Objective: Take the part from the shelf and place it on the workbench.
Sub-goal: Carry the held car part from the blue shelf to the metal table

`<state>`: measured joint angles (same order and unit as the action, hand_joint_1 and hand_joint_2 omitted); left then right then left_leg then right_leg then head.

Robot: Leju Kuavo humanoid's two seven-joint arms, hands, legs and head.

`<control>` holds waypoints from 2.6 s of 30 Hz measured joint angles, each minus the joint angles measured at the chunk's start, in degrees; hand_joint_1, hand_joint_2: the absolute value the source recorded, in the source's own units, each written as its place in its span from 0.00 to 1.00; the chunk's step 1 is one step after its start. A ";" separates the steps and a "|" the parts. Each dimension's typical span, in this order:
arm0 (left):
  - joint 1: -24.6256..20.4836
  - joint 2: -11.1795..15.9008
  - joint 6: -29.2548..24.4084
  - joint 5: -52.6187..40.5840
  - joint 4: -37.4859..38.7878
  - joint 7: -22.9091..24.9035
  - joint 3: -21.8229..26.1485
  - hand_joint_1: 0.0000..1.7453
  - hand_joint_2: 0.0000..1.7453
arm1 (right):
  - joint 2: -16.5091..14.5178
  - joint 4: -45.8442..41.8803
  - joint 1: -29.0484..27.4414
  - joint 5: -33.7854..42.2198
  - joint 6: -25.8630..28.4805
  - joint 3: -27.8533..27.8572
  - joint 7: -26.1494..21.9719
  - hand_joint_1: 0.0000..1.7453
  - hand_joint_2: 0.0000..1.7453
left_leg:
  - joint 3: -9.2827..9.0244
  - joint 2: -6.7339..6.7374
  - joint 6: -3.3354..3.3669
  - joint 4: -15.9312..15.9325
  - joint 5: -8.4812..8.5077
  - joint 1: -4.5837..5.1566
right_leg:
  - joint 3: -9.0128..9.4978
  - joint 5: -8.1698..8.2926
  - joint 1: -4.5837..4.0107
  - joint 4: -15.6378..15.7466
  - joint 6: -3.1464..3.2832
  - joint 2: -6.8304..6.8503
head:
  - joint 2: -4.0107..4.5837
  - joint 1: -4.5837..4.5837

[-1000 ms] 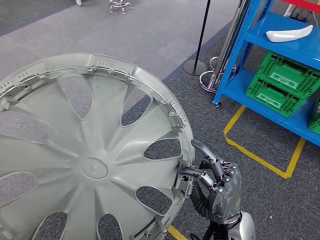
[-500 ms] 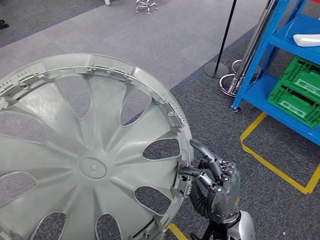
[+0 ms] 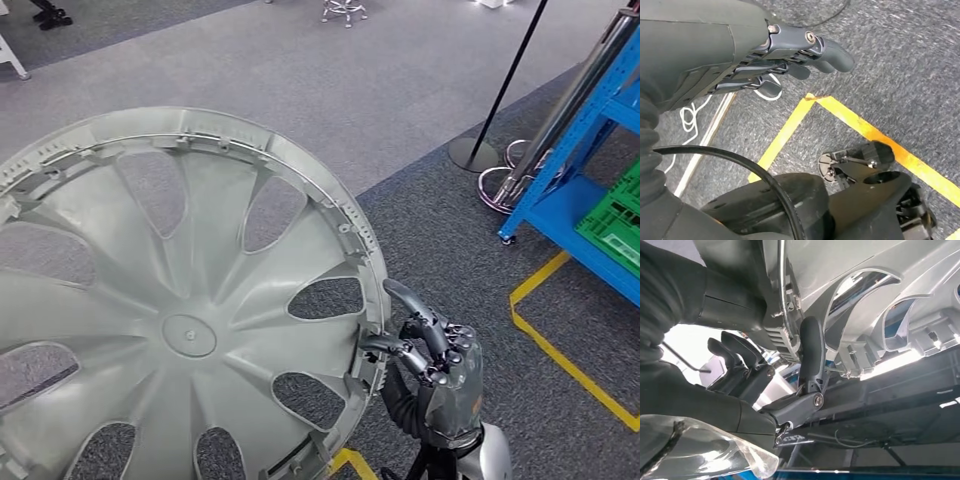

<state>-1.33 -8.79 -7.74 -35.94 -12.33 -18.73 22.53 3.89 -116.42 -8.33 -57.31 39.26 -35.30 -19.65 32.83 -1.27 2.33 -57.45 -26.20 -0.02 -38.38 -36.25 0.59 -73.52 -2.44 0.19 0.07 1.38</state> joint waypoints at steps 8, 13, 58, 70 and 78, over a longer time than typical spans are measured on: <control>0.08 -0.04 0.21 -0.02 0.02 0.03 0.04 0.00 1.00 | -0.01 0.01 0.03 0.13 0.00 0.04 -0.29 1.00 1.00 | 0.61 -3.76 -1.55 -0.45 0.15 -0.10 | 7.51 7.82 0.02 16.42 1.34 -2.93 | 0.00 -0.05; -0.02 0.08 0.30 -0.02 0.02 0.03 0.13 0.00 1.00 | -0.02 0.01 -0.03 0.22 0.00 0.07 -0.43 1.00 1.00 | 5.65 0.07 -2.97 -11.45 -5.71 -0.19 | 8.00 7.97 0.20 16.99 2.48 -0.06 | 0.00 -0.63; -0.02 0.16 0.31 -0.61 0.07 0.02 0.61 0.00 1.00 | -0.04 0.07 -0.22 0.19 0.02 0.48 -0.87 1.00 1.00 | 0.42 1.30 -0.08 -0.01 -0.02 0.13 | 4.52 1.82 -0.25 8.38 0.33 0.86 | 0.00 -0.06; 0.11 0.11 0.35 -0.61 0.07 0.02 0.67 0.00 1.00 | -0.04 0.09 -0.28 0.26 0.02 0.50 -1.01 1.00 1.00 | 1.42 -3.52 -2.12 -1.38 -0.28 -0.33 | 6.75 7.51 0.41 15.55 1.13 -2.16 | 0.00 -0.07; 0.07 0.10 0.37 -0.62 0.07 0.02 0.93 0.00 1.00 | -0.07 0.09 -0.36 0.32 0.02 0.50 -1.03 1.00 1.00 | 6.15 0.81 -2.77 -14.14 -5.79 -0.37 | 6.83 7.75 -0.11 15.94 2.40 2.30 | 0.00 -0.45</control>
<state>-1.27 -8.68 -7.37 -36.56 -12.26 -18.71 23.46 3.83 -116.32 -8.69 -57.00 39.28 -34.80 -20.68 38.98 -0.45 -0.44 -71.59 -32.00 -0.39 -31.55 -28.50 0.48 -57.58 -0.04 2.50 0.07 0.92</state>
